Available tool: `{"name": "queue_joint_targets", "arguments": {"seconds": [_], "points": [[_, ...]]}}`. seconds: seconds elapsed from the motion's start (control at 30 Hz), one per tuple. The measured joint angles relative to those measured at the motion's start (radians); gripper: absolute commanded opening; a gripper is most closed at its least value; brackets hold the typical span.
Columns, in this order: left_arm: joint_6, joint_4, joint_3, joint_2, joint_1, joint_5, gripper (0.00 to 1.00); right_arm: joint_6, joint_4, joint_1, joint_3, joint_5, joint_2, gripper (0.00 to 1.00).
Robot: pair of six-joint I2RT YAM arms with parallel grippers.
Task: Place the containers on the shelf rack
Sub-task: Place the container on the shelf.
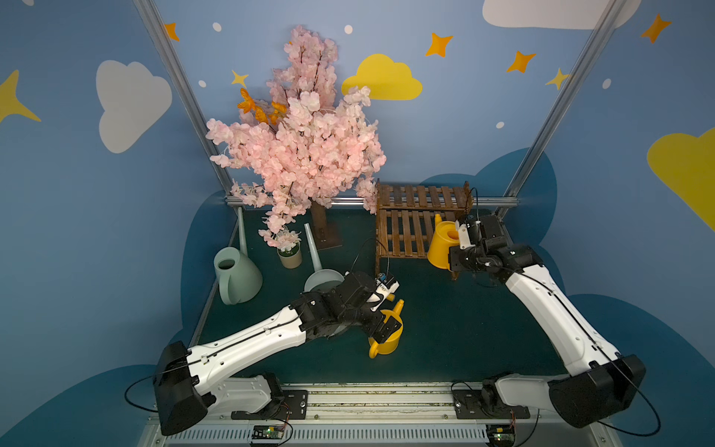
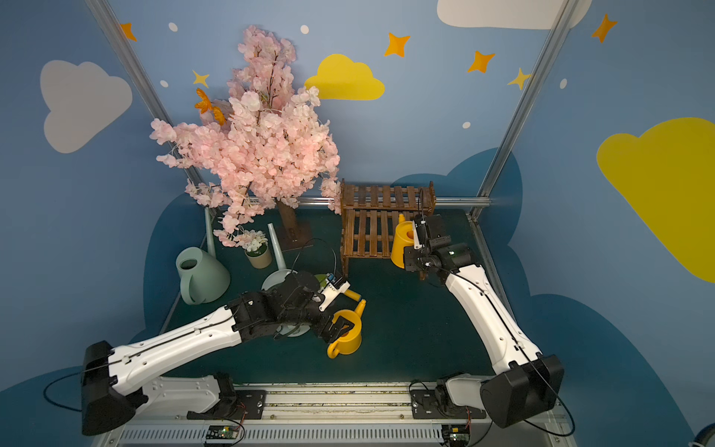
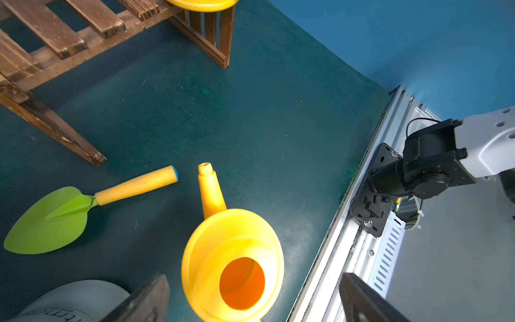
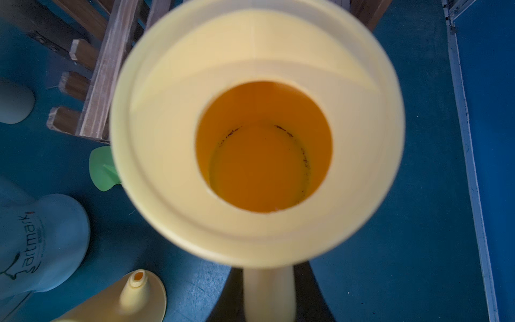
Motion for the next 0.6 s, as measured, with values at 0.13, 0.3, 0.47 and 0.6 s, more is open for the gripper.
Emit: {"name": "queue_joint_targets", "arguments": {"seconds": [0.13,0.3,0.47,0.6], "points": [[0.0,0.005,0.0,0.003,0.0,0.0,1.0,-0.007,0.018,-0.003,0.011,0.001,0.022,0.01],[0.006,0.005,0.0,0.016,-0.001,-0.003,1.0,-0.02,0.053,-0.005,0.016,0.007,0.049,0.01],[0.007,0.005,0.0,0.017,-0.001,-0.003,1.0,-0.026,0.08,-0.006,0.037,0.017,0.09,0.01],[0.007,0.005,0.0,0.017,-0.001,-0.007,1.0,-0.037,0.105,-0.006,0.05,0.032,0.121,0.01]]}}
